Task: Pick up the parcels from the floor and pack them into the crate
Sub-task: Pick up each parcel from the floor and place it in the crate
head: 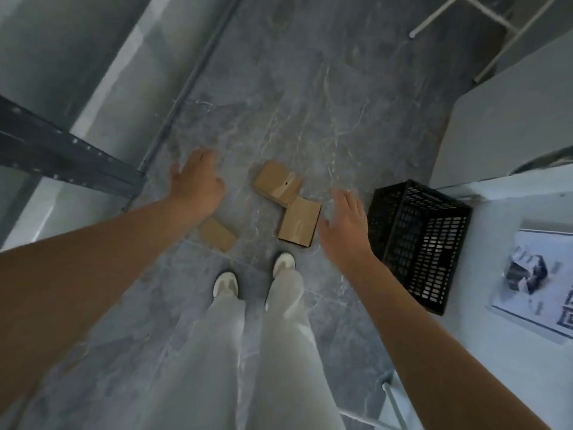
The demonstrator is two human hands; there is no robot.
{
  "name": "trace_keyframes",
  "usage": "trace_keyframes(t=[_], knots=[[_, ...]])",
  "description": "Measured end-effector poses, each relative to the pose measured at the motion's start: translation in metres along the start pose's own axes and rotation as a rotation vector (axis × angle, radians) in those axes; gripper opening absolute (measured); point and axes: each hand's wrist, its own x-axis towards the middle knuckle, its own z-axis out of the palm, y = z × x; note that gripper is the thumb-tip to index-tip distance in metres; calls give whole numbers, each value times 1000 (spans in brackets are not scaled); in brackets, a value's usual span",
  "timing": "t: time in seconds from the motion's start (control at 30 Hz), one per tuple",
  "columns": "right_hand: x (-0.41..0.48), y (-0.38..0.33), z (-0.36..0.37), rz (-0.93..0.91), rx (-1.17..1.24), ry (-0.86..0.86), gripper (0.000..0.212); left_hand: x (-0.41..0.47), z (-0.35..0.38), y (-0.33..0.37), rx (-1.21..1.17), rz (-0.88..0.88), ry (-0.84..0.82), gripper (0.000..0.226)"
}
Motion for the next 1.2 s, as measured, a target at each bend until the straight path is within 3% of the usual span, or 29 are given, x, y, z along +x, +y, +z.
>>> trace_keyframes(t=[0.2, 0.3, 0.43, 0.53, 0.63, 0.77, 0.87, 0.97, 1.03, 1.2], knots=[[109, 71, 101, 159, 136, -178, 60, 100, 116, -11, -165, -20, -191, 58], [170, 104, 149, 341, 325, -201, 62, 149, 178, -19, -266, -73, -243, 55], [246, 133, 212, 564, 616, -246, 47, 219, 266, -31, -391, -189, -165, 48], [295, 153, 270, 608, 674, -256, 20, 256, 331, -37, -462, -256, -104, 50], [323, 156, 314, 641, 793, -296, 40, 292, 367, -39, -562, -339, -110, 50], [331, 145, 339, 645, 889, -331, 53, 331, 374, -37, -805, -560, -322, 59], [330, 135, 332, 662, 939, -318, 58, 316, 359, -19, -952, -436, -360, 36], [314, 127, 301, 637, 909, -265, 50, 272, 327, -8, -954, -328, -338, 40], [297, 116, 267, 622, 876, -262, 52, 240, 292, -7, -998, -345, -352, 36], [253, 58, 150, 553, 952, -220, 48, 169, 169, 7, -982, -289, -268, 41]])
